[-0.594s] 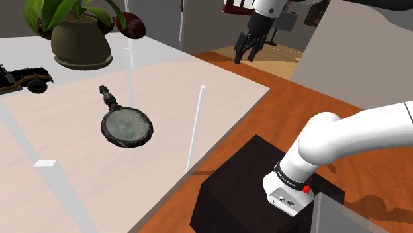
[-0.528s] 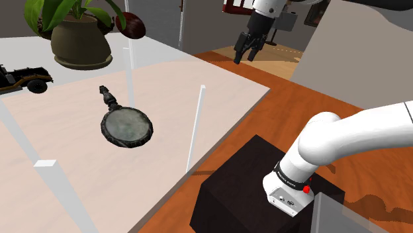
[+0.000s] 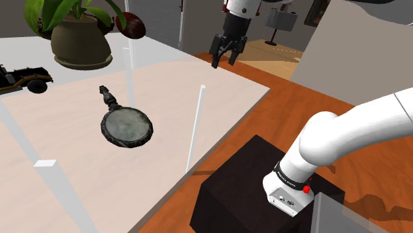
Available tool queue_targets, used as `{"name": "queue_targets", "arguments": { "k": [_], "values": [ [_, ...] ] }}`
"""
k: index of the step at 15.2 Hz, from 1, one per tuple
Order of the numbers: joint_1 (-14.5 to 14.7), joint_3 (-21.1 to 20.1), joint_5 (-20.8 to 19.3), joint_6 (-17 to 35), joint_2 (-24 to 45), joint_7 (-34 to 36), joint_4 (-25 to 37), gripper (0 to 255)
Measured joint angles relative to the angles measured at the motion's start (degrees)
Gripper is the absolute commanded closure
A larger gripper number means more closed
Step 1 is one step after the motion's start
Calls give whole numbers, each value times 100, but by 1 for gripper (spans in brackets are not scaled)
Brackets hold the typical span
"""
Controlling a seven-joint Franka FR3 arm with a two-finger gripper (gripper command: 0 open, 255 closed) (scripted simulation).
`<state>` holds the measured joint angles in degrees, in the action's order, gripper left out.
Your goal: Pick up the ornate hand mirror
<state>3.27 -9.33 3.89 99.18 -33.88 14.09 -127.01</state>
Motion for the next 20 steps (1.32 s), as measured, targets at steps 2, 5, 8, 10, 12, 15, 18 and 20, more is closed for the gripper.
{"name": "queue_targets", "arguments": {
  "k": [2,5,8,10,12,15,18,20],
  "values": [
    [39,-218,58,95,299,269,165,0],
    [95,-535,110,141,745,676,500,0],
    [138,-845,101,236,1262,1089,858,0],
    [170,-1070,46,276,1689,1403,1197,0],
    [224,-1272,-10,286,2027,1714,1469,0],
    [292,-1518,-177,275,2625,2130,1976,0],
    [434,-1763,-424,259,3307,2613,2549,0],
    [578,-1894,-668,133,3883,2949,3139,0]
  ]
}}
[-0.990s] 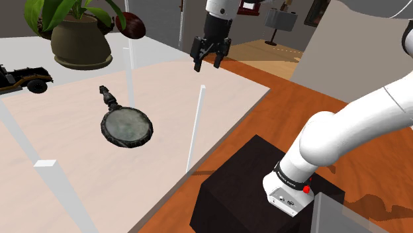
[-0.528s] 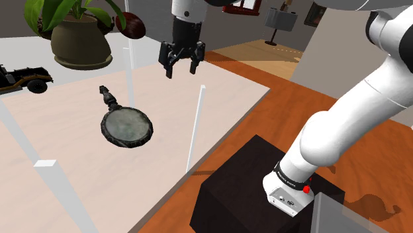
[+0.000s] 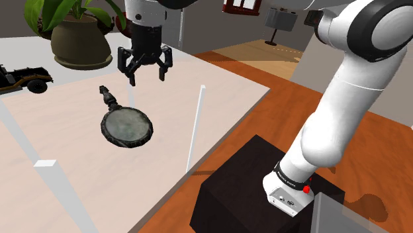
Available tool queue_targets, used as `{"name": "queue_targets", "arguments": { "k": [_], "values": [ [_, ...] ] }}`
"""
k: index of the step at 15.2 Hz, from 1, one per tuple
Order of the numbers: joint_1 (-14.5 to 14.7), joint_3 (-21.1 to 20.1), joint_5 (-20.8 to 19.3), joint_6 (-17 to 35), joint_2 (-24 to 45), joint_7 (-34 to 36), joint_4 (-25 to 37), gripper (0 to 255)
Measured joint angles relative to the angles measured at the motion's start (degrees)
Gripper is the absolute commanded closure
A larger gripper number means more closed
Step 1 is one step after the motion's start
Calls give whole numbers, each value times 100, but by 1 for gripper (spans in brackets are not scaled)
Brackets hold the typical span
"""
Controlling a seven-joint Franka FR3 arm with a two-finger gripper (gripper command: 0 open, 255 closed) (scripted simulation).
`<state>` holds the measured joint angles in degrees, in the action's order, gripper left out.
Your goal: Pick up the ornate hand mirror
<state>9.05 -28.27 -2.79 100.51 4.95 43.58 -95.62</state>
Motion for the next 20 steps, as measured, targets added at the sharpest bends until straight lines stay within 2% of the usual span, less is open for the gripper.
{"name": "queue_targets", "arguments": {
  "k": [8,11,16,17,20],
  "values": [
    [875,-123,-810,-618,1990,927,2241,0],
    [949,-103,-876,-545,2164,989,2315,0],
    [893,-97,-871,-172,2139,1012,1911,0],
    [892,-95,-873,-146,2143,1014,1888,255],
    [891,-94,-876,-122,2147,1017,1870,255]
  ]
}}
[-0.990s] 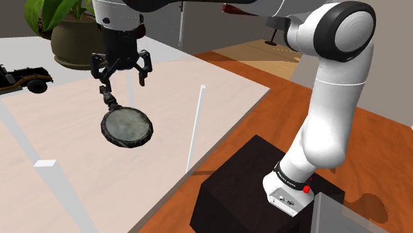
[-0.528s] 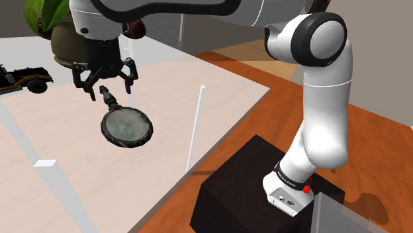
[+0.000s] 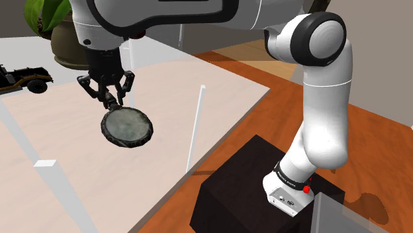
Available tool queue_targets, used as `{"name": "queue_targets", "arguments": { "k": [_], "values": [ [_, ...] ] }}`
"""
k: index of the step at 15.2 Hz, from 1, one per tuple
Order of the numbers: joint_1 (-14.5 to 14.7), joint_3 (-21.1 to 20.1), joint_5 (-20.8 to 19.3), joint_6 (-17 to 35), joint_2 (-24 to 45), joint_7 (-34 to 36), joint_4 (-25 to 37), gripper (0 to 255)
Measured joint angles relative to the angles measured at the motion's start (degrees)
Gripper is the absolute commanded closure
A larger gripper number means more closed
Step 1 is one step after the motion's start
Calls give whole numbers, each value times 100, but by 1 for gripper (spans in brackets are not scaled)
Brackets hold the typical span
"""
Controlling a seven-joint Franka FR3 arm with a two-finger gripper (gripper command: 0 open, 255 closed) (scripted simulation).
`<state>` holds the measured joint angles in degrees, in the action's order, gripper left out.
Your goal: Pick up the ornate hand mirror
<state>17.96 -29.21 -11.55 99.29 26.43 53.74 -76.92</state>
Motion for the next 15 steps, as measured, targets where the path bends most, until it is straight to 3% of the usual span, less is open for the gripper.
{"name": "queue_targets", "arguments": {
  "k": [8,15],
  "values": [
    [6,-1,-1,-26,0,3,27,255],
    [94,-12,-10,-537,45,-14,590,255]
  ]
}}
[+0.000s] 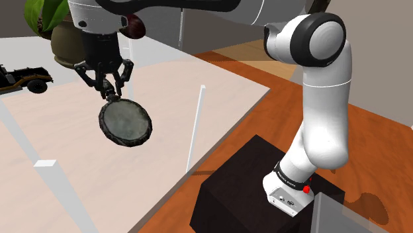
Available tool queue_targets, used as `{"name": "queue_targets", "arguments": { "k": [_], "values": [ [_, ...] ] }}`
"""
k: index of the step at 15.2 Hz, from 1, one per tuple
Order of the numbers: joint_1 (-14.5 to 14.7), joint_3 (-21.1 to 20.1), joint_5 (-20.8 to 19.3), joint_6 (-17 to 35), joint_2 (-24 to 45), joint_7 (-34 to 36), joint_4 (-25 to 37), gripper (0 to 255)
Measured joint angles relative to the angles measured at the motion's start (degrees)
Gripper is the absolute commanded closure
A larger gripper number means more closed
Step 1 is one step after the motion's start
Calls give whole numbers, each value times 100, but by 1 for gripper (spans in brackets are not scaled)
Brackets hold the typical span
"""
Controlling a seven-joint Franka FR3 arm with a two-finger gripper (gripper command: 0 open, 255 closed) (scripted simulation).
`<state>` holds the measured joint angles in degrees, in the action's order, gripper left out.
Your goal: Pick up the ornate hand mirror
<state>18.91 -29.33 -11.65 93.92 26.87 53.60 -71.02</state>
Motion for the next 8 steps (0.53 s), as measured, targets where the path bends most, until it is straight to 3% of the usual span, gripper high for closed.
{"name": "queue_targets", "arguments": {
  "k": [8],
  "values": [
    [189,10,-79,-708,192,-9,905,255]
  ]
}}
